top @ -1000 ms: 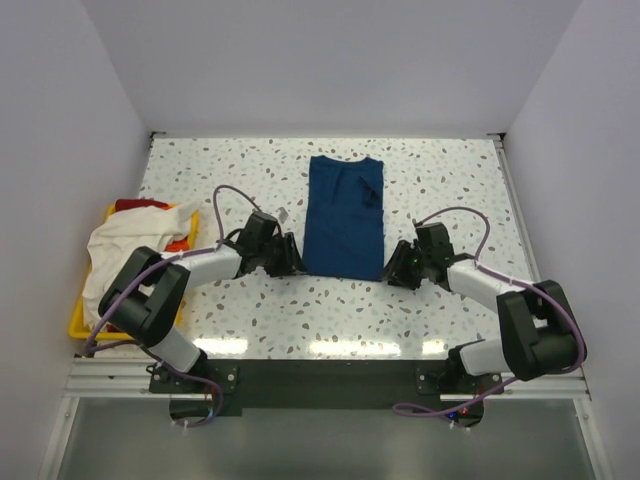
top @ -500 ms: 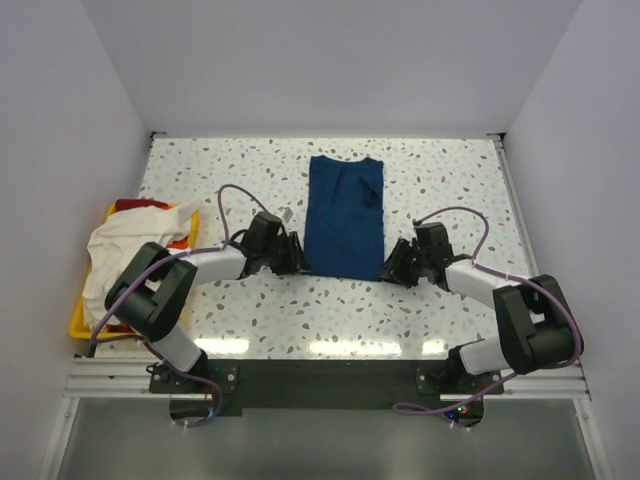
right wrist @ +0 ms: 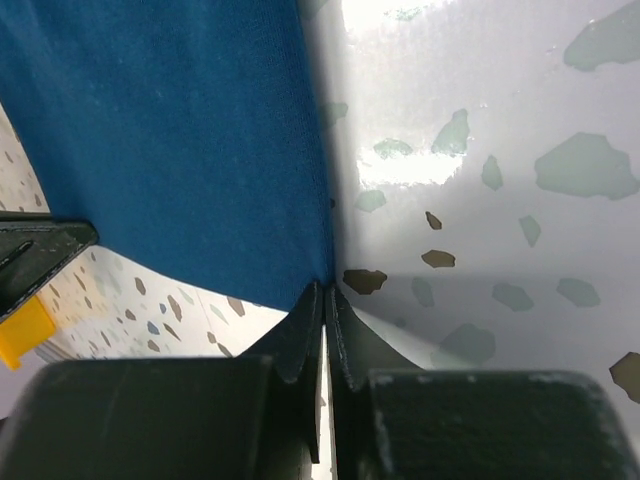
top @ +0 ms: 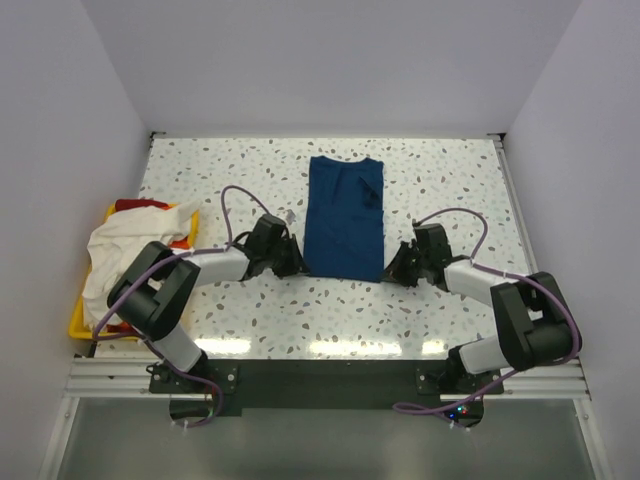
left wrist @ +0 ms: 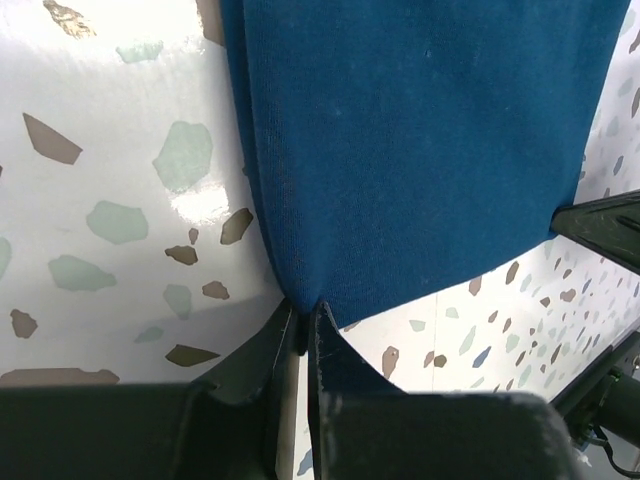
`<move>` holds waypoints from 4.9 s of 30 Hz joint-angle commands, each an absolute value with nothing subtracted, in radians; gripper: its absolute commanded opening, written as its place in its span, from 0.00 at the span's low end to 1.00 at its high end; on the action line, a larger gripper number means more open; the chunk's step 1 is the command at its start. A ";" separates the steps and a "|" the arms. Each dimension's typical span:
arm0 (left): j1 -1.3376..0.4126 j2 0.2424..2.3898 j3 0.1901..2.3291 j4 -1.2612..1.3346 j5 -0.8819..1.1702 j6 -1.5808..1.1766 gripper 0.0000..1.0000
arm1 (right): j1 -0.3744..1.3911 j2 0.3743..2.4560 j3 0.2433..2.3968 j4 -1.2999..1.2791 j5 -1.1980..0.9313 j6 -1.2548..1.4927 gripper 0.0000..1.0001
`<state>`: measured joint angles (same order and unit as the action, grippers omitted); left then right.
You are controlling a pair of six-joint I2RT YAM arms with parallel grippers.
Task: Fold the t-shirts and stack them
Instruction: Fold the tshirt
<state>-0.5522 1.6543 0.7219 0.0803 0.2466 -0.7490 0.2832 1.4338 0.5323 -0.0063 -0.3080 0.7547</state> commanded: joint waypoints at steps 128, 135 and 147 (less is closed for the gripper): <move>-0.503 1.878 1.113 -0.106 0.115 -0.782 0.00 | 0.215 2.224 1.752 -0.308 -0.387 0.595 0.43; -0.543 1.818 1.129 -0.107 0.112 -0.822 0.00 | 0.218 2.100 1.712 -0.318 -0.383 0.594 0.44; -0.503 1.910 1.364 -0.163 0.045 -0.756 0.00 | 0.270 1.772 1.250 -0.127 -0.475 0.689 0.44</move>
